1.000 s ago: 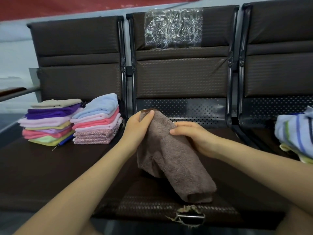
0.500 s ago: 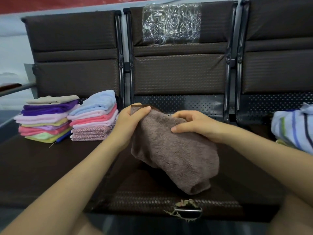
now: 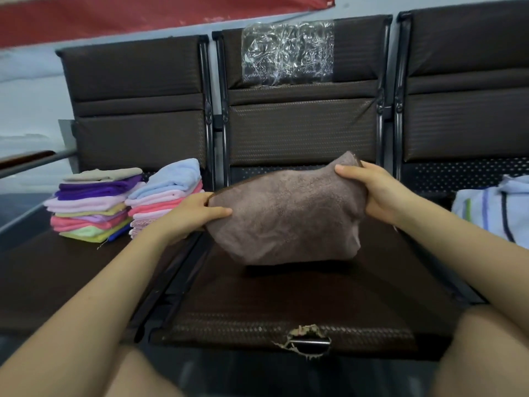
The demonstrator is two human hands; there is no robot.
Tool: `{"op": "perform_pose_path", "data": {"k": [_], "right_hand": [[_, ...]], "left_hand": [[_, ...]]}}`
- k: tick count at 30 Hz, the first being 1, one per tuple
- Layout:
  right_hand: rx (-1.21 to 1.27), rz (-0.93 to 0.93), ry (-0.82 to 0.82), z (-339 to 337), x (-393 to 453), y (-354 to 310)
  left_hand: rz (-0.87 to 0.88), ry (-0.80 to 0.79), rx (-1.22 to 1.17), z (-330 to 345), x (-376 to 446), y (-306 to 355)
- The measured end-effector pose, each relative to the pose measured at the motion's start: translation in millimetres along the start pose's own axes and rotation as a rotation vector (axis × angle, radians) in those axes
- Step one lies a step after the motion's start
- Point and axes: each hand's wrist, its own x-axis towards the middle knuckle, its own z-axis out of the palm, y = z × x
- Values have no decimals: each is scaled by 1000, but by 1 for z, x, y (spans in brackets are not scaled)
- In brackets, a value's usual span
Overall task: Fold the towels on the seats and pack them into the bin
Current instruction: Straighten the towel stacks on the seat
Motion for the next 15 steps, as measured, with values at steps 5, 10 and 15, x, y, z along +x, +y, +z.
{"op": "perform_pose_path", "data": {"k": [5, 10, 15], "right_hand": [[-371, -292, 128, 6, -21, -27], [-8, -172, 7, 7, -38, -48], [-16, 44, 22, -8, -20, -35]], "left_hand": [[83, 203, -507, -13, -25, 26], [99, 173, -825, -11, -43, 55], [23, 162, -602, 4, -20, 54]]}}
